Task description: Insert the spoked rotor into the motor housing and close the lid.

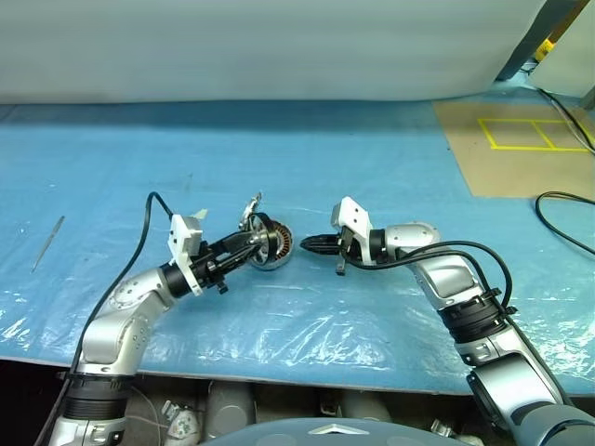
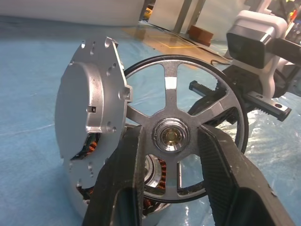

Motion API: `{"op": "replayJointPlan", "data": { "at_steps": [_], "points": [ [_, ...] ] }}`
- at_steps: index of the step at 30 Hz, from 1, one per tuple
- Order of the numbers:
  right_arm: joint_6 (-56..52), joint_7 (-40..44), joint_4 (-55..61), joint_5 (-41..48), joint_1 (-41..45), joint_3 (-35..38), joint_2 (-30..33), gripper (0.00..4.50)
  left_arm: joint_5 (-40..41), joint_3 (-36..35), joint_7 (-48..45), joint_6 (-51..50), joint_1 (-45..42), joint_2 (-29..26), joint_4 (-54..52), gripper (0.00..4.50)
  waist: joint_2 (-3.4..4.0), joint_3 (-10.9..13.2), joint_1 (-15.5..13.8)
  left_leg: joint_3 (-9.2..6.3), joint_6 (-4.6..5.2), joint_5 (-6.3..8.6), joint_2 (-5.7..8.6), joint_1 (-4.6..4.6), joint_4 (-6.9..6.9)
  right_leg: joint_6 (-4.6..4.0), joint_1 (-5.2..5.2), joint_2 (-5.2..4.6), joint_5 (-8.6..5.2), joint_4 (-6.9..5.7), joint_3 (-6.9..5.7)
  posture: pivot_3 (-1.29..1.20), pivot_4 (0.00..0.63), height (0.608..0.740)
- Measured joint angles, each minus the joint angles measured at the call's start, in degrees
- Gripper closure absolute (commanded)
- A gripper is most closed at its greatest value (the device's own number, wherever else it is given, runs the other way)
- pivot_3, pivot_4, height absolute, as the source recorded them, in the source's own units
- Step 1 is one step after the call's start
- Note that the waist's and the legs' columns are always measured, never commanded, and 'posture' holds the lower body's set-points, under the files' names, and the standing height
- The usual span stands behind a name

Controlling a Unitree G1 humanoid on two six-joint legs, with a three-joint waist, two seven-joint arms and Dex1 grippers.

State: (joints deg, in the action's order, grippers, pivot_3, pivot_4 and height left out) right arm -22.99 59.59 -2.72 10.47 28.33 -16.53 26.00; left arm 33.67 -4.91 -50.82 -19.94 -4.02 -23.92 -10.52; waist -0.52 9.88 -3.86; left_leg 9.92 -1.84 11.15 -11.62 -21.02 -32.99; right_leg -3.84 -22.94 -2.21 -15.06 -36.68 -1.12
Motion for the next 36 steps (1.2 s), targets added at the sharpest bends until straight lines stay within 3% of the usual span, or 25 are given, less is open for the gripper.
{"op": "replayJointPlan", "data": {
  "at_steps": [19, 36],
  "points": [
    [1.33, -0.66, 0.00, -0.41, 0.30, -1.10, -2.50, 4.50, -9.43, 0.46, 3.65, 6.99, -0.57, -1.56, 2.36, 3.17, 0.00, 0.00, 0.03, -0.01, 0.00, 0.00, -0.01, 0.00, 0.00, 0.01, -0.01, 0.00, 0.01, 0.00, 0.00, 0.00, 0.150, 0.740],
    [1.24, 0.01, 0.00, -0.41, 0.29, -2.03, -1.95, 4.50, -8.75, 0.75, -4.97, 10.61, -0.57, -5.06, 7.14, 3.17, 0.01, 0.00, 0.01, -0.01, 0.00, 0.00, 0.00, 0.02, 0.01, -0.02, 0.00, -0.01, -0.01, 0.00, 0.00, 0.00, 0.150, 0.740]
  ]
}}
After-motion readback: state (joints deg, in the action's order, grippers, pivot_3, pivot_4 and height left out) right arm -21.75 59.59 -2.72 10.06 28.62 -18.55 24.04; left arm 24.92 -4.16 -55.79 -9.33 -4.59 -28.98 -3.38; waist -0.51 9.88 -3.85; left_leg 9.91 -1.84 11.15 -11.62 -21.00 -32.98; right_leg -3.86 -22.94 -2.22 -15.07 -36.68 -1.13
